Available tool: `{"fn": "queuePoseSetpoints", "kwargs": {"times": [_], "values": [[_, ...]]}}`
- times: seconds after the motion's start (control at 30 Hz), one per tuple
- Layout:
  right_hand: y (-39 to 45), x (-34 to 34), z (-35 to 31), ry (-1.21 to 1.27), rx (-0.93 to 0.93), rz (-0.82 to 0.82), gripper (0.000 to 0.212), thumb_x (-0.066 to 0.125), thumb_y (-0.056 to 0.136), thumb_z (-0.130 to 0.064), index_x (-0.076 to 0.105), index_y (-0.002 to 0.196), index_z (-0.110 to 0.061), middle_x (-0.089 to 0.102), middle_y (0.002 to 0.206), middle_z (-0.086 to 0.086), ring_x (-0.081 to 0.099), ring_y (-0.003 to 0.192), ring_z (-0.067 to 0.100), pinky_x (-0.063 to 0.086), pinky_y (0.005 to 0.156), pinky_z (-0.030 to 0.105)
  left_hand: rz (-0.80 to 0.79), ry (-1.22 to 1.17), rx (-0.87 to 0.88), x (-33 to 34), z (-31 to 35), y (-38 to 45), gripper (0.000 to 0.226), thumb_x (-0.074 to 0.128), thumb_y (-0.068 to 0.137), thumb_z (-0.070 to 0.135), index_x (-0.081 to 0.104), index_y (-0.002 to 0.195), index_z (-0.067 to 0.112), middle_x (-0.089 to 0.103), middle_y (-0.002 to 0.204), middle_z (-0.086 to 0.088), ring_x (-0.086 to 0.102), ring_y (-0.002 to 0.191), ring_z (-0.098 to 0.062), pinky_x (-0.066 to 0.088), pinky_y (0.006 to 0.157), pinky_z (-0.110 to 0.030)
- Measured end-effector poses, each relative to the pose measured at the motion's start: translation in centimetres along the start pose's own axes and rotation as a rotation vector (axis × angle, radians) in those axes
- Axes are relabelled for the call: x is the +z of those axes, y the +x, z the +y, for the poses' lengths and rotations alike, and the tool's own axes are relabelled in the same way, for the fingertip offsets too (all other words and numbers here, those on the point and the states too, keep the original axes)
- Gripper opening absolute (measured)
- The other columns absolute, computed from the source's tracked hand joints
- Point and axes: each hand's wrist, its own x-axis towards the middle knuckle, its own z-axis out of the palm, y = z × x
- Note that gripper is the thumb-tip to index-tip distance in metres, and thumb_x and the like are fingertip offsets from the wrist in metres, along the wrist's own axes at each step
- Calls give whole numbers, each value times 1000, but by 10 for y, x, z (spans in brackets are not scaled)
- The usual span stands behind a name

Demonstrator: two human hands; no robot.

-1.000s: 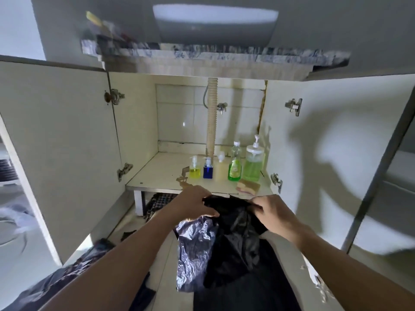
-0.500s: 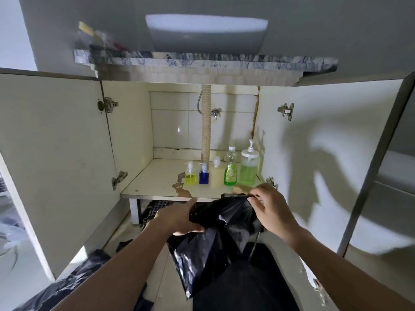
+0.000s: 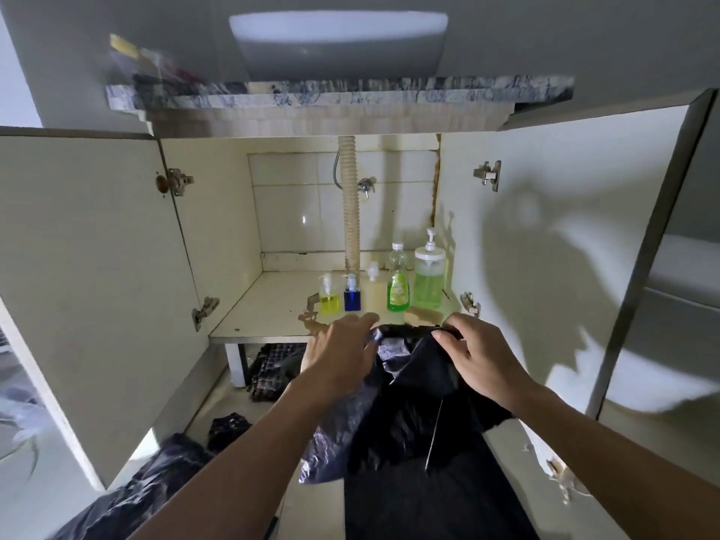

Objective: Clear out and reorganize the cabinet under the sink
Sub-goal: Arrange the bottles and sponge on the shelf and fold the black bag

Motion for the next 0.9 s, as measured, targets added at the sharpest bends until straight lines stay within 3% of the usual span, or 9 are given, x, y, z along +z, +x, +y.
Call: {"fn": "queuePoseSetpoints", "kwargs": {"times": [0.13,0.23,0.33,0.4,0.5,0.63,0.73,0.83,0.9], "values": [[1,2,-2,1,-26,10,8,64,86,-4,71,90,-5,63,82,-8,50,74,-7,33,70,-6,-160,-245,82,9,-2,-2,44,63,87,39,56,129,30,57,120,1,58,105,-18,49,93,-38],[-1,5,-4,-30,-32,14,11,63,82,-9,70,83,0,68,80,7,51,76,0,28,75,-10,-46,-345,71,7,-7,-1,31,70,84,29,69,114,20,62,107,-3,55,84,-11,46,75,-22],[0,6,-3,4,-40,39,7,67,81,-3,68,85,3,60,78,0,49,75,0,32,71,-8,-192,-327,83,4,-11,-5,40,74,81,29,65,118,17,65,103,0,53,85,-10,34,67,-12],[0,5,-5,26,-50,30,7,69,81,2,66,86,5,55,82,-7,50,75,-11,34,69,-8,-276,-311,54,7,-15,-9,43,74,81,29,63,121,17,65,107,0,53,90,-11,34,70,-19],[-3,7,-3,40,-58,-36,9,69,81,4,60,85,6,51,79,-15,49,71,-27,34,68,-6,-214,-300,-19,9,-27,-7,24,67,87,23,66,106,9,64,98,-2,52,88,-13,33,68,-21],[-8,15,6,-48,20,-153,12,63,89,-12,53,91,-5,44,56,-19,52,52,-9,31,52,16,-97,-301,-103,10,-36,-5,11,60,91,19,63,97,10,66,94,-8,56,78,-21,41,62,-26],[-7,22,13,-79,47,-142,23,63,90,-21,53,103,-6,42,52,-18,52,47,-3,31,46,14,-51,-267,-108,12,-38,-3,12,58,92,23,65,101,18,68,93,-9,62,80,-24,52,73,-36],[-10,26,11,8,175,-381,57,66,78,-56,49,118,-20,66,76,-3,63,62,5,53,62,27,-3,-288,-88,11,-34,-3,11,58,92,21,66,98,19,69,87,-5,63,78,-22,55,74,-40],[-9,25,12,50,293,-567,51,76,68,-51,58,106,-22,70,89,-5,67,81,11,52,75,28,46,-281,-42,8,-31,-2,9,60,91,22,66,96,18,68,87,-2,63,78,-21,55,73,-39]]}}
